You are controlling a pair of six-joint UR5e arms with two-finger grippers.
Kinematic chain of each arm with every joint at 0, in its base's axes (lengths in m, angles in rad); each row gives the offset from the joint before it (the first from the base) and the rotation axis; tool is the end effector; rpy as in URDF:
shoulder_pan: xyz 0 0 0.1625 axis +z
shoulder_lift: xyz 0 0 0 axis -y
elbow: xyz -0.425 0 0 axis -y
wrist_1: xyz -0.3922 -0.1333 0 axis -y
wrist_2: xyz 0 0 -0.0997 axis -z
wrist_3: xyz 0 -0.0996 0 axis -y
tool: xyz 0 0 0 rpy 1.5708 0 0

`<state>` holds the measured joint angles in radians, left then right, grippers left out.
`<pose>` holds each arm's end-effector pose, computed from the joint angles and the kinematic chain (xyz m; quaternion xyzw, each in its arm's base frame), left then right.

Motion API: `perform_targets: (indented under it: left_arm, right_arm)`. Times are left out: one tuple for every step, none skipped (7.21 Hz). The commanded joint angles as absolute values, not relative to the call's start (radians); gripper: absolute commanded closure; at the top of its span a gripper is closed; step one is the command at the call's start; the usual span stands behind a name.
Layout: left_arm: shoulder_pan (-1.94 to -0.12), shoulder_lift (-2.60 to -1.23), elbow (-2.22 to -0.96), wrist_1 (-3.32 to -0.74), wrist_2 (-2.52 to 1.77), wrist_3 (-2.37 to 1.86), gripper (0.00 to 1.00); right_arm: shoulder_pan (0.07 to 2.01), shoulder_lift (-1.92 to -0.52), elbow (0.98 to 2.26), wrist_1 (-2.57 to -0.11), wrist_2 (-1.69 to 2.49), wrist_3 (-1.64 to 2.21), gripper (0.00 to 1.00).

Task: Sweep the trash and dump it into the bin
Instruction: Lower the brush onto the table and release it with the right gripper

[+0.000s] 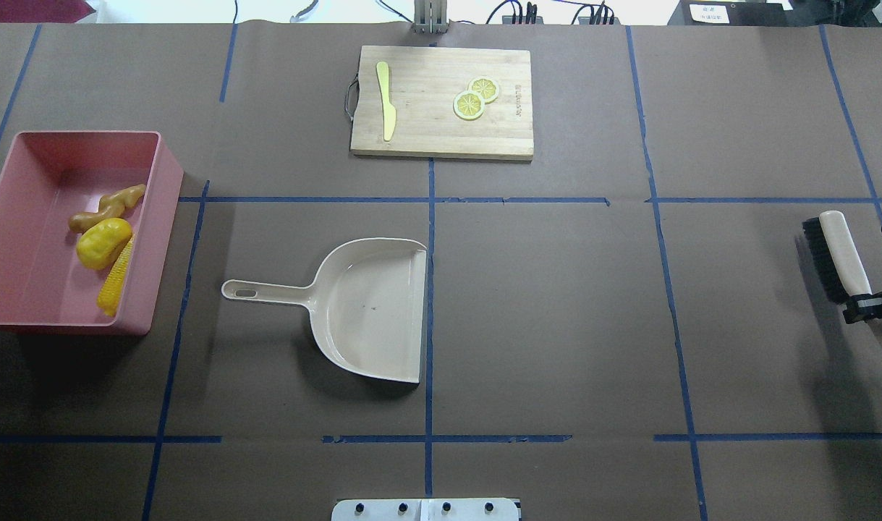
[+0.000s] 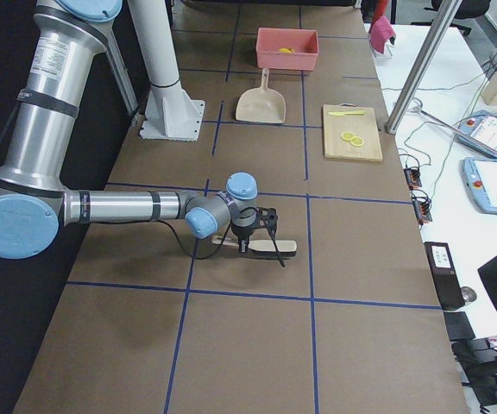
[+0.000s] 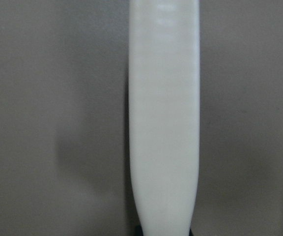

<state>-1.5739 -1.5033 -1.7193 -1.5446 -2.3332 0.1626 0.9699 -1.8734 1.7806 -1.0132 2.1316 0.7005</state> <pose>-0.0660 -0.4655 0.6213 0.0561 0.3685 0.0841 0.9241 -0.1547 -0.3677 0.6352 0.0130 -0.3483 -0.0171 0.9371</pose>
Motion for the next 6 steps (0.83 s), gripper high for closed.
perform_targets:
  left_arm:
    - [-1.574, -1.503, -1.724, -1.545, -2.335, 0.163, 0.0]
    - [-1.574, -1.503, -1.724, -1.545, -2.335, 0.163, 0.0]
    - [-1.574, -1.503, -1.726, -1.545, -2.335, 0.164, 0.0]
    - [-1.574, -1.503, -1.736, -1.545, -2.335, 0.163, 0.0]
    - [-1.574, -1.5, -1.74, -1.545, -2.335, 0.163, 0.0]
    - [-1.574, -1.5, -1.74, -1.543, -2.335, 0.163, 0.0]
  right_arm:
    - [0.969, -1.882, 1.738, -1.003, 2.135, 0.692, 0.99]
    - [0.969, -1.879, 1.732, -1.003, 2.135, 0.69, 0.98]
    - [0.969, -1.878, 1.73, -1.003, 2.135, 0.692, 0.93]
    - [0.974, -1.872, 1.73, -1.005, 2.14, 0.695, 0.67]
    - [0.977, -1.87, 1.732, -1.003, 2.141, 0.702, 0.01]
    - [0.998, -1.867, 1.739, -1.003, 2.143, 0.698, 0.0]
